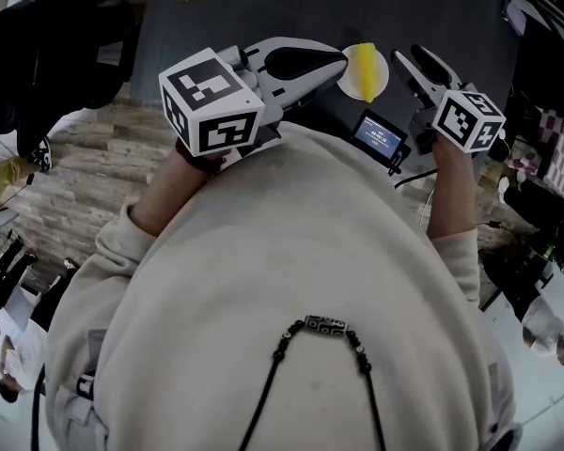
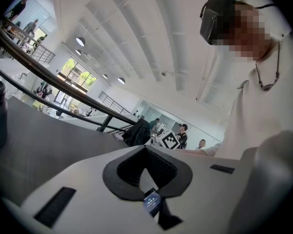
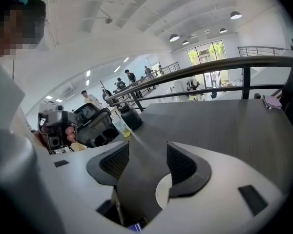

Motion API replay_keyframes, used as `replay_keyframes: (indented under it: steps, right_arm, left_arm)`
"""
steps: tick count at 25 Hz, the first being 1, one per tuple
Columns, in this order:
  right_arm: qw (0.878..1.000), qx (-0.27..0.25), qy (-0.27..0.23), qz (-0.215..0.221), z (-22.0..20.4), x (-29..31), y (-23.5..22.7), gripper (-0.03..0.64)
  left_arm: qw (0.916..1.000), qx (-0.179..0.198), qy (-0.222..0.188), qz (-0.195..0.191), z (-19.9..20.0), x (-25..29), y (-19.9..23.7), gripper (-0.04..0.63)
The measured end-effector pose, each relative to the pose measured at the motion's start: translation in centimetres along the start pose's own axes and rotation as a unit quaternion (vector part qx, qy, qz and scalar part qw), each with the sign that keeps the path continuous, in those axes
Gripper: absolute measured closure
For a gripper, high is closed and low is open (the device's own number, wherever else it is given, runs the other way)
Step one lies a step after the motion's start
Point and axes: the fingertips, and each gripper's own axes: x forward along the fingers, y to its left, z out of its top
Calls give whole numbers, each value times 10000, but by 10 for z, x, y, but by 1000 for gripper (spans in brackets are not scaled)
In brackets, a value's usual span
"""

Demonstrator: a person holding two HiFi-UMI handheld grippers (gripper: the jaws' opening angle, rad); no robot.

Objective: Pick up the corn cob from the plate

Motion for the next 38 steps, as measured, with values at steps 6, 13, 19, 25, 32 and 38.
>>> replay_keyframes:
  steps: [6, 13, 19, 25, 32, 38]
  right_arm:
    - [9992, 62, 254, -297, -19, 13, -21, 330]
    - [9985, 62, 418, -335, -27, 23, -30, 324]
    - [9977, 62, 548, -404, -40, 30, -43, 313]
    - [9966, 164, 697, -401, -53, 34, -57, 311]
    - [9944, 199, 968, -373, -73, 43, -67, 301]
    - [9891, 297, 1362, -475, -106, 54, -81, 295]
  left_arm:
    - [9999, -81, -12, 135, -4, -6, 6, 591]
    - [9994, -250, 5, 251, -8, -9, 15, 591]
    - [9989, -256, 19, 397, -13, -9, 12, 591]
    - [9984, -271, 25, 493, -16, -8, 12, 591]
    - [9980, -292, 16, 553, -16, -7, 11, 591]
    - [9976, -338, 18, 602, -20, -9, 12, 591]
